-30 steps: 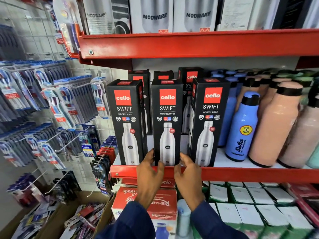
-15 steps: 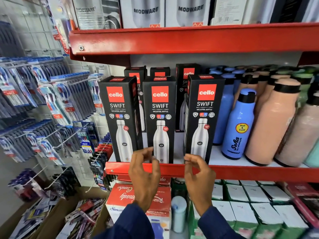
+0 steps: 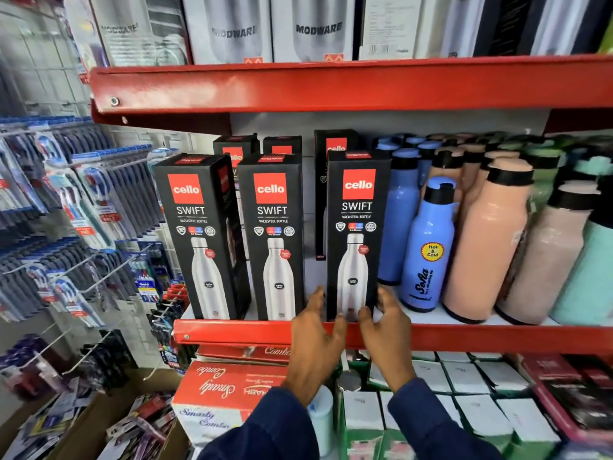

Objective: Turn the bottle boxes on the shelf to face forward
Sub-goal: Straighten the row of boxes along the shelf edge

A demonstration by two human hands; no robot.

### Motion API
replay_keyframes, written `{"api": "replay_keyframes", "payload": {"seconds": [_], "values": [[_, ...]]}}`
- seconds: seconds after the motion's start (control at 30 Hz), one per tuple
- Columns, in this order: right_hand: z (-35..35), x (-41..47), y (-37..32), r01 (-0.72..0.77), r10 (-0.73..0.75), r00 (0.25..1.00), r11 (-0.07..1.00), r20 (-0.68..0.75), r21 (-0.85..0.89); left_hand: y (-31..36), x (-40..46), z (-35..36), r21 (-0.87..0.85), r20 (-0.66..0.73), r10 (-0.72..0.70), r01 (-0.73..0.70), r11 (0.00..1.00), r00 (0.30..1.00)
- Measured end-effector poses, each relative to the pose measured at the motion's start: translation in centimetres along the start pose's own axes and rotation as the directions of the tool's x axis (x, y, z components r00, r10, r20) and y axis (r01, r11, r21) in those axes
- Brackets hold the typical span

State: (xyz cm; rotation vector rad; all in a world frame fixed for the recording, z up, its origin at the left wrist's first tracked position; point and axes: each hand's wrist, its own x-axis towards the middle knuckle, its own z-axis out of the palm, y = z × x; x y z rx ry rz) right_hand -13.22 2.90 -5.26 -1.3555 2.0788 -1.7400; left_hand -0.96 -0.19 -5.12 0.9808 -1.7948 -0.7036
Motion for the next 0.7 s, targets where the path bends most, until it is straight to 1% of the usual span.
{"api": "replay_keyframes", "payload": {"seconds": [0.37, 0.53, 0.63, 0.7], "values": [[-0.4, -0.5, 0.6, -0.019, 0.016, 0.996, 1.0, 0.091, 0.023, 0.1, -0.2, -0.3, 0.005, -0.057, -0.123, 0.123, 0.992, 0.991], [-0.4, -0.6, 0.9, -0.021, 0.018, 0.995, 0.999, 0.103, 0.026, 0.3, -0.6, -0.4, 0.034, -0.062, -0.106, 0.108, 0.994, 0.992], [-0.3, -0.6, 0.9, -0.037, 0.032, 0.993, 0.998, 0.114, 0.042, 0.5, -0.6, -0.8, 0.043, -0.038, -0.099, 0.101, 0.994, 0.994], [-0.7, -0.6, 0.6, -0.045, 0.039, 0.996, 0.996, 0.076, 0.081, 1.1, -0.6, -1.3, 0.058, -0.072, -0.061, 0.065, 0.996, 0.996]]}}
